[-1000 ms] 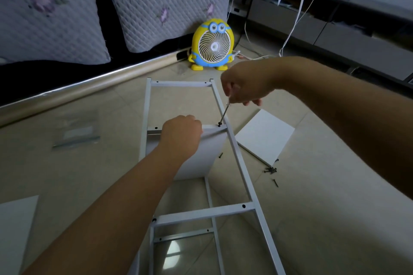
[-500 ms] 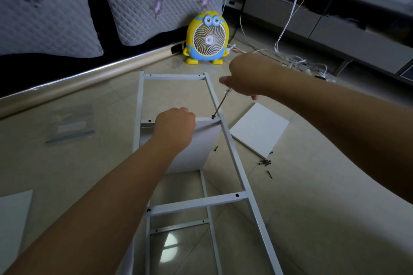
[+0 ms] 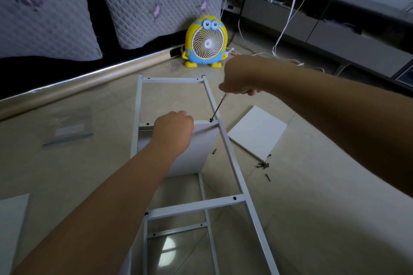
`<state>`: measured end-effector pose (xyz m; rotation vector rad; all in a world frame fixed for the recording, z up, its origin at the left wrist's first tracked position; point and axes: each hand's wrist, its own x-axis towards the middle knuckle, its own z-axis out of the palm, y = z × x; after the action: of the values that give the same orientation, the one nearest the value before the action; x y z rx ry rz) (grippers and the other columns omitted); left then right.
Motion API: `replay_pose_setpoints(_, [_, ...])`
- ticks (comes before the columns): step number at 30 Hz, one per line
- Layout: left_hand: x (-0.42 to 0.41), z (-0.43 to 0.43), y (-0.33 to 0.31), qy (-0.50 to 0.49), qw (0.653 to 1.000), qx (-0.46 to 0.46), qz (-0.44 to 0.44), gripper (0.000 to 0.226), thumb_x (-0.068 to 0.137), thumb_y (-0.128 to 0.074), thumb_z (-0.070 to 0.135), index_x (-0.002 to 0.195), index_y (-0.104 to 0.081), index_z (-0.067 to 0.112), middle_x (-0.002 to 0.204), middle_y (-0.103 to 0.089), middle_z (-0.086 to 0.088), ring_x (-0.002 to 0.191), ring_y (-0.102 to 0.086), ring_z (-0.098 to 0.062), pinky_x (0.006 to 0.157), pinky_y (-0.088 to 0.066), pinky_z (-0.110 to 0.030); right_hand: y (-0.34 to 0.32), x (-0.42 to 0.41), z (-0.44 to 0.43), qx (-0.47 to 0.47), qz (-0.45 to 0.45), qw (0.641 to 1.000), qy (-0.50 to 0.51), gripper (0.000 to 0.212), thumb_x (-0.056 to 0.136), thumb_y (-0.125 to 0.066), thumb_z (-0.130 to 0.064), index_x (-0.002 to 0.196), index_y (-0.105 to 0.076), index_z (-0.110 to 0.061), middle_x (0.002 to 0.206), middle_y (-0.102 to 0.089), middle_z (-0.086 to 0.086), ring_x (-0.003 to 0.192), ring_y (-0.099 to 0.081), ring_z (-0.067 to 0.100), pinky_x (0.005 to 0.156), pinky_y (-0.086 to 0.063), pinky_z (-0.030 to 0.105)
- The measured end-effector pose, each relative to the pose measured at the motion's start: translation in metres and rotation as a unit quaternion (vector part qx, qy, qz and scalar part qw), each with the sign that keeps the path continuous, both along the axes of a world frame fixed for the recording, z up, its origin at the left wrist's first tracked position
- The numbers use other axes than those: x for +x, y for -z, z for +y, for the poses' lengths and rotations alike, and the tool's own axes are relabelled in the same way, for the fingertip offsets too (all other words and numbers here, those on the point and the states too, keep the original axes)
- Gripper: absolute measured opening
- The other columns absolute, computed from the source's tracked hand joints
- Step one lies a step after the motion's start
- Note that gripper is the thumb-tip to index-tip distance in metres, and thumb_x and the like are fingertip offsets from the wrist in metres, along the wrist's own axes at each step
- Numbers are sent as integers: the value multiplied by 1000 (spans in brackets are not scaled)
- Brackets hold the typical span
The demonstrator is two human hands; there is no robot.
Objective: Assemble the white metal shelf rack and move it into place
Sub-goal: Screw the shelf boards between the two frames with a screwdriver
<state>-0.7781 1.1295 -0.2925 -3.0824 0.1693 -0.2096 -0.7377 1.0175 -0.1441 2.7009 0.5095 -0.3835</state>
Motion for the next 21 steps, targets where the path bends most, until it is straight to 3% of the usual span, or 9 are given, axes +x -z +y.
replay_pose_setpoints(4, [-2, 0, 2, 3, 1000, 3, -5, 22, 97, -41, 18, 113, -56, 14, 102, -54, -2, 91, -53, -18, 67, -36, -25, 6, 3, 7, 54, 18, 998, -10, 35, 95, -35, -13, 63, -46, -2, 28, -47, -1, 31, -48, 13, 46, -38, 22])
replay_pose_setpoints(6, [-4, 0, 2, 4, 1000, -4, -12, 23, 98, -40, 20, 112, -56, 14, 101, -54, -1, 91, -54, -17, 68, -37, -25, 8, 3, 2, 81, 49, 995, -35, 27, 97, -39, -21, 87, -50, 2, 57, -64, 6, 39, -53, 13, 48, -40, 22])
replay_pose_setpoints(8, [-3, 0, 2, 7, 1000, -9, -18, 24, 99, -38, 22, 113, -56, 14, 103, -55, -1, 93, -54, -18, 70, -40, -25, 7, 1, -3, 91, 70, 992, -52, 24, 96, -42, -16, 112, -46, 1, 97, -65, 14, 54, -55, 17, 47, -41, 19])
replay_pose_setpoints(9, [-3, 0, 1, 8, 1000, -12, -18, 25, 99, -37, 22, 114, -55, 14, 104, -55, -2, 93, -54, -18, 71, -40, -25, 7, 1, -5, 99, 71, 991, -48, 24, 94, -44, -10, 115, -47, 1, 104, -64, 16, 60, -57, 19, 46, -40, 16])
replay_pose_setpoints(11, [-2, -1, 0, 6, 1000, -15, -14, 25, 99, -37, 22, 115, -55, 13, 105, -55, -2, 94, -54, -18, 72, -40, -25, 9, 4, -7, 100, 53, 991, -69, 21, 90, -49, -3, 111, -53, 0, 102, -67, 16, 77, -63, 24, 54, -49, 19])
replay_pose_setpoints(12, [-3, -1, 0, 4, 1000, -14, -13, 25, 99, -37, 22, 115, -55, 13, 105, -55, -2, 94, -54, -18, 71, -39, -25, 9, 6, -9, 104, 51, 990, -75, 19, 90, -51, -4, 108, -55, -1, 99, -68, 16, 83, -65, 27, 64, -54, 29])
replay_pose_setpoints(14, [-2, 0, 0, 2, 1000, -7, -15, 24, 99, -38, 20, 115, -54, 13, 105, -54, -2, 94, -54, -17, 69, -38, -25, 8, 5, -9, 96, 33, 989, -106, 18, 93, -50, -12, 104, -57, 0, 92, -69, 16, 84, -65, 29, 73, -54, 35])
replay_pose_setpoints(18, [-1, 1, 3, 4, 1000, -6, -12, 23, 99, -38, 18, 114, -55, 13, 107, -54, -2, 96, -54, -19, 67, -36, -25, 4, 3, -17, 57, -8, 994, -89, 39, 98, -39, -30, 72, -54, -4, 57, -54, 4, 58, -53, 21, 51, -36, 25])
replay_pose_setpoints(21, [0, 2, 3, 3, 1000, -15, -12, 25, 100, -36, 20, 114, -55, 12, 110, -55, -4, 99, -54, -21, 67, -35, -26, 4, 4, -17, 62, 11, 998, 3, 47, 98, -36, -27, 58, -48, -6, 52, -48, 4, 42, -43, 16, 42, -35, 20])
